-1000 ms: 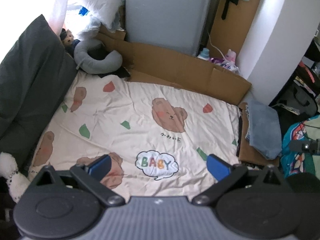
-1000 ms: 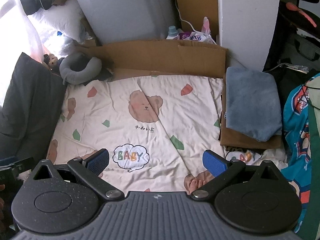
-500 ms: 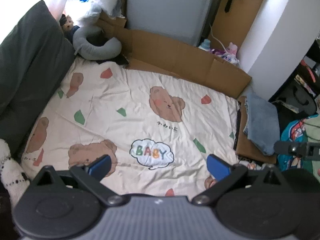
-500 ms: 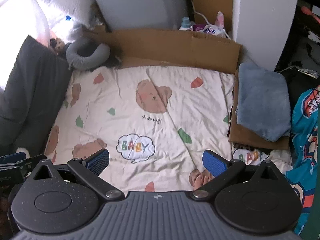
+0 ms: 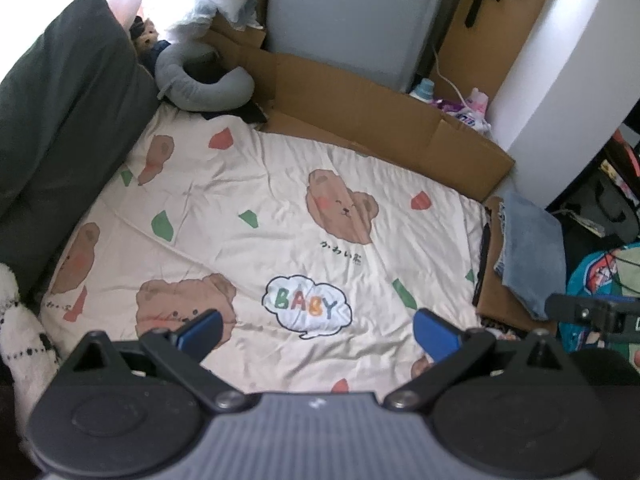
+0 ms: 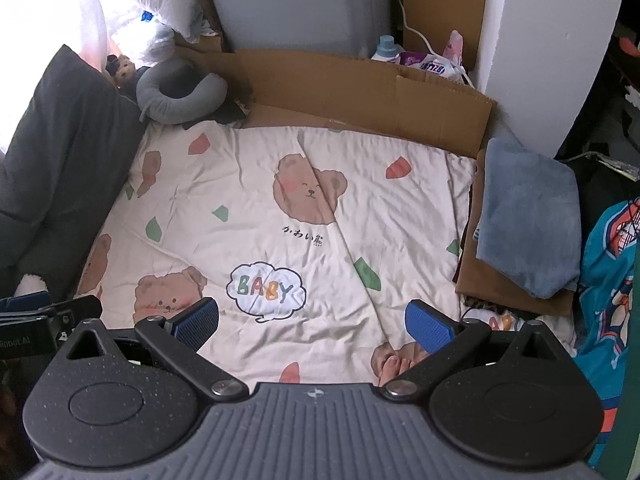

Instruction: Fold clothes

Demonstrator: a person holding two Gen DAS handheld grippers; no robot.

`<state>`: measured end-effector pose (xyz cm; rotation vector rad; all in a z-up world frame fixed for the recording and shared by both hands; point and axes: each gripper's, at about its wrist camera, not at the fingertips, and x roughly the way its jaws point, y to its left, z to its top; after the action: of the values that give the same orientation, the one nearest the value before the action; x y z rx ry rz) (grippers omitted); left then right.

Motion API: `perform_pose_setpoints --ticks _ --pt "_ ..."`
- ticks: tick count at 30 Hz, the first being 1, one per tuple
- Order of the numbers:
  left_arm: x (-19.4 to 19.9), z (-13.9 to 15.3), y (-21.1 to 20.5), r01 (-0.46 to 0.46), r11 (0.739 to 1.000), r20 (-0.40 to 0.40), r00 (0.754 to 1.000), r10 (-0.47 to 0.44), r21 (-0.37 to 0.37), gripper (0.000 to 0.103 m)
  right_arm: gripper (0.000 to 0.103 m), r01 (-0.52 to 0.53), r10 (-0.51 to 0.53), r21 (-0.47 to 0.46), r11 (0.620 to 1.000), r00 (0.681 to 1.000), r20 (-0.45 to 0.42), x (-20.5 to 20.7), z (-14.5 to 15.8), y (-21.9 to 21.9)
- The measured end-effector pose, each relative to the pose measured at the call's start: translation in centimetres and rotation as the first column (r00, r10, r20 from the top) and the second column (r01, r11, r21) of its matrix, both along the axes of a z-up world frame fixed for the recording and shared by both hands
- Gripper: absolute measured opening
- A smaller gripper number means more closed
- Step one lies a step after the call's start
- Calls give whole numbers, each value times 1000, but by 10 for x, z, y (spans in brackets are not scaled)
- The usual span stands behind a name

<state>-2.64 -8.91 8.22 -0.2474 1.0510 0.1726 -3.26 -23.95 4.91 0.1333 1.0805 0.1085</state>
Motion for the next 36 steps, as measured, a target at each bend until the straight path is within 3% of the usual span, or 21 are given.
perform_pose_setpoints --ticks 22,36 --pt "0 1 -5 -23 996 -2 1000 23 89 102 102 -24 24 -32 999 1000 8 2 1 9" --pt "2 -1 -4 -11 997 -15 1000 12 79 102 102 -15 15 5 1000 999 28 -1 2 4"
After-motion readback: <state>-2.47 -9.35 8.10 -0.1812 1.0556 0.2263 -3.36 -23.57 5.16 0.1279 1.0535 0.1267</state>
